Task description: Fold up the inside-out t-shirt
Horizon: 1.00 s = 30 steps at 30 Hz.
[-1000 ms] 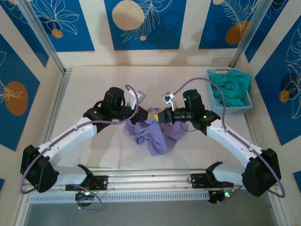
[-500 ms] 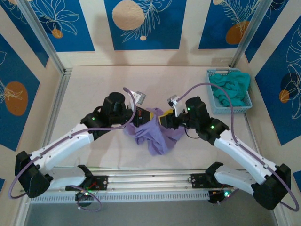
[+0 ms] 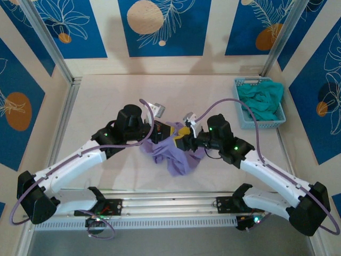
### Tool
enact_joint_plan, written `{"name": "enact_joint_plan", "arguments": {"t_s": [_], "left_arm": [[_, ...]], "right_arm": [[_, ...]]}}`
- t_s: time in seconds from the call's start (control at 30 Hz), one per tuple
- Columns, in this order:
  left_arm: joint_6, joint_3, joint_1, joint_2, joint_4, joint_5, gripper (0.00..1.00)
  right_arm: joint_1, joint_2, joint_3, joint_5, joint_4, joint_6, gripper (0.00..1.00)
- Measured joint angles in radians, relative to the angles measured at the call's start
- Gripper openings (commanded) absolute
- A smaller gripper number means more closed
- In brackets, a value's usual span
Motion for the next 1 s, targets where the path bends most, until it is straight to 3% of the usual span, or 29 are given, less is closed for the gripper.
{"name": "enact_joint_plan", "arguments": {"t_s": [0.13,0.23,0.3,0.47,0.6,0.77,1.0], "left_arm": [[0.006,0.000,0.000,-0.001,-0.001,-0.003,0.00],[0.009,0.000,0.000,-0.001,-0.007,-0.008,0.00],[0.018,0.000,0.000,-0.001,-0.012,-0.011,0.02],[0.058,-0.005,0.000,-0.014,-0.032,-0.051,0.28],[0.102,-0.054,0.019,-0.080,-0.044,-0.124,0.40],[0.113,-0.133,0.114,-0.119,-0.048,-0.177,0.47],[0.081,-0.172,0.216,0.046,-0.029,-0.158,0.54]], "right_arm": [[0.000,0.039,0.004,0.010,0.020,-0.011,0.14],[-0.001,0.038,0.004,0.006,0.027,-0.016,0.01],[-0.006,0.033,0.004,0.003,0.027,-0.018,0.00],[-0.042,-0.019,-0.019,-0.006,0.019,-0.003,0.00],[-0.102,-0.086,-0.077,-0.049,0.018,0.027,0.00],[-0.185,-0.130,-0.114,-0.131,0.027,0.060,0.00],[-0.230,-0.134,-0.136,-0.207,0.077,0.095,0.00]]}}
